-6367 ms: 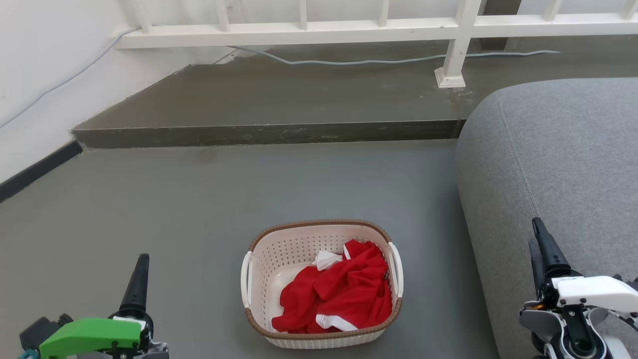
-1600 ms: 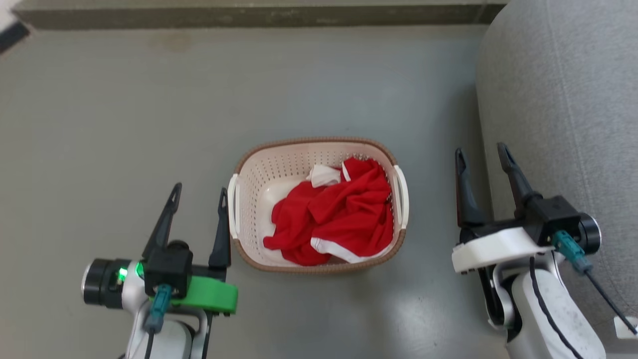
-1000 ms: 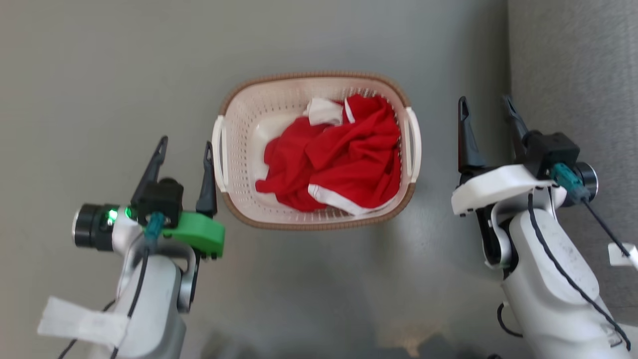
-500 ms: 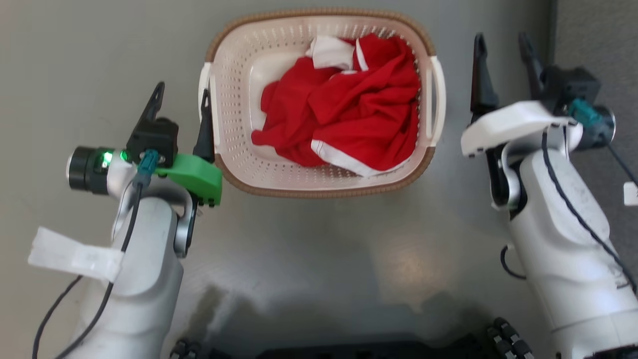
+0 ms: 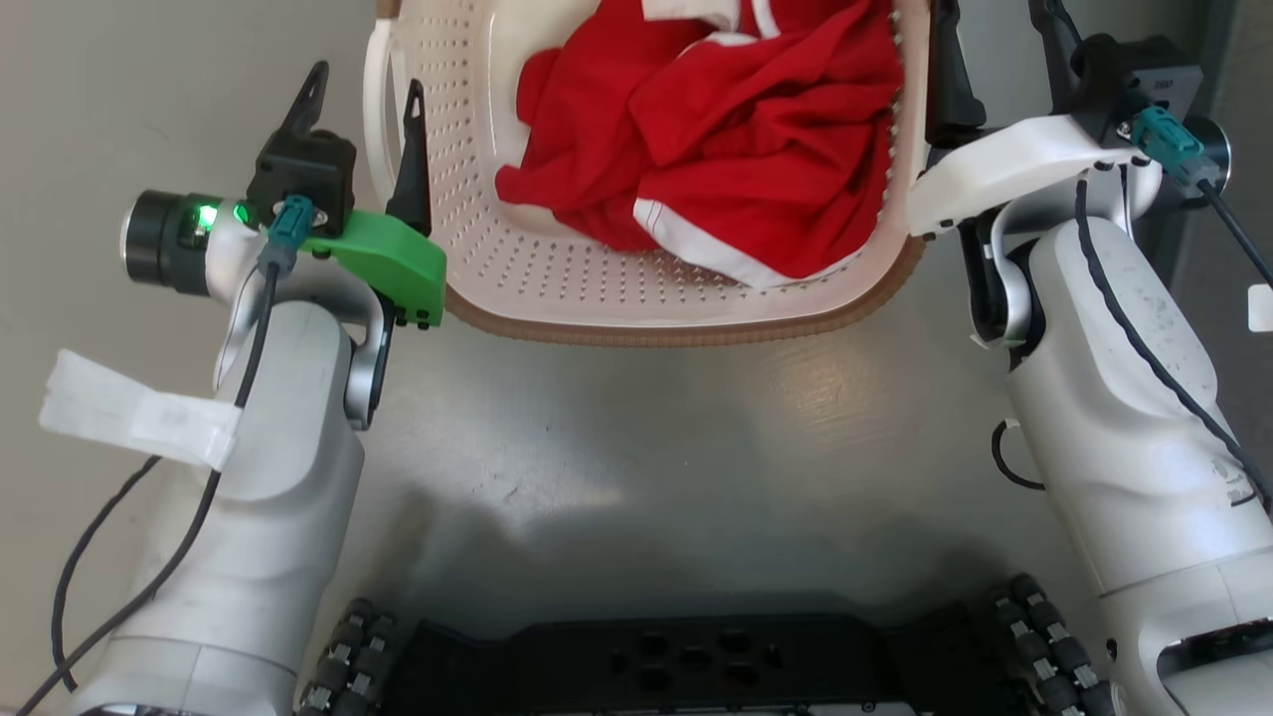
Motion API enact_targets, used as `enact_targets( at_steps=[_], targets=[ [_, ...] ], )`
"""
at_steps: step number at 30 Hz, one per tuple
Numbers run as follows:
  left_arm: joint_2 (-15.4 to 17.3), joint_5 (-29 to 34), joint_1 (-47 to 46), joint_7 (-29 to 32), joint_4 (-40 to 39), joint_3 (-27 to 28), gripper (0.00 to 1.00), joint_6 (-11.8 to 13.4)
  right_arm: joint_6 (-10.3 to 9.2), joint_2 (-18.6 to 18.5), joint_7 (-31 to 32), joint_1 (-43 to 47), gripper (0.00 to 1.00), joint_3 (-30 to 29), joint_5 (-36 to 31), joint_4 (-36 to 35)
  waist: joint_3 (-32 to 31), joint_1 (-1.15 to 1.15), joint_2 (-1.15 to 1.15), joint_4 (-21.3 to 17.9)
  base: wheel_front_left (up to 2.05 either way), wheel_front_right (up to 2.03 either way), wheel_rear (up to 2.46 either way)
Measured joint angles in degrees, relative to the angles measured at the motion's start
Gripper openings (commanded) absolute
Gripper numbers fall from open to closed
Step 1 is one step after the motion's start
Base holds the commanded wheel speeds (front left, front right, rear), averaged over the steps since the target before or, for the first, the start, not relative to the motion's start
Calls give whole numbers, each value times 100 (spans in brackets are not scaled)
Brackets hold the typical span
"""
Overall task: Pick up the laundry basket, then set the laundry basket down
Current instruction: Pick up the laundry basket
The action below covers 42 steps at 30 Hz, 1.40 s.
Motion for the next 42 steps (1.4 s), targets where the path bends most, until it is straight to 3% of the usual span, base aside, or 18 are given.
enact_targets(
  at_steps=[10,26,28,35,38,39,40,41,42],
  targets=[
    [-8,-234,-283,0,346,-202,100,-1,0,-12,0,-170,100,241,59,272,366,0,0,116,0,0,0],
    [-29,-559,-435,-9,1099,-514,100,-177,0,-19,0,-150,100,341,623,1330,342,-1,0,127,0,0,0],
    [-34,-602,-472,-25,1240,-564,100,-213,0,-19,0,-154,89,371,692,1414,330,-1,0,126,0,0,0],
    [-54,-715,-602,-32,1528,-645,100,-252,1,-14,0,-253,73,486,837,1611,301,-1,0,116,0,0,0],
    [-56,-765,-660,-32,1617,-702,100,-255,1,-11,0,-343,58,557,923,1649,299,-1,0,109,0,0,0],
    [-56,-823,-675,-32,1636,-723,89,-256,1,-9,0,-371,52,581,937,1666,299,-1,0,107,0,0,0],
    [-57,-900,-690,-32,1660,-749,72,-263,1,-9,0,-387,49,606,960,1674,299,-1,0,104,0,0,0],
    [-66,-937,-697,-32,1682,-767,46,-287,1,-3,0,-396,45,635,967,1688,299,-1,0,101,0,0,0],
    [-75,-968,-703,-32,1719,-784,33,-305,1,-2,0,-409,37,672,981,1712,300,-1,0,98,0,0,0]
  ],
)
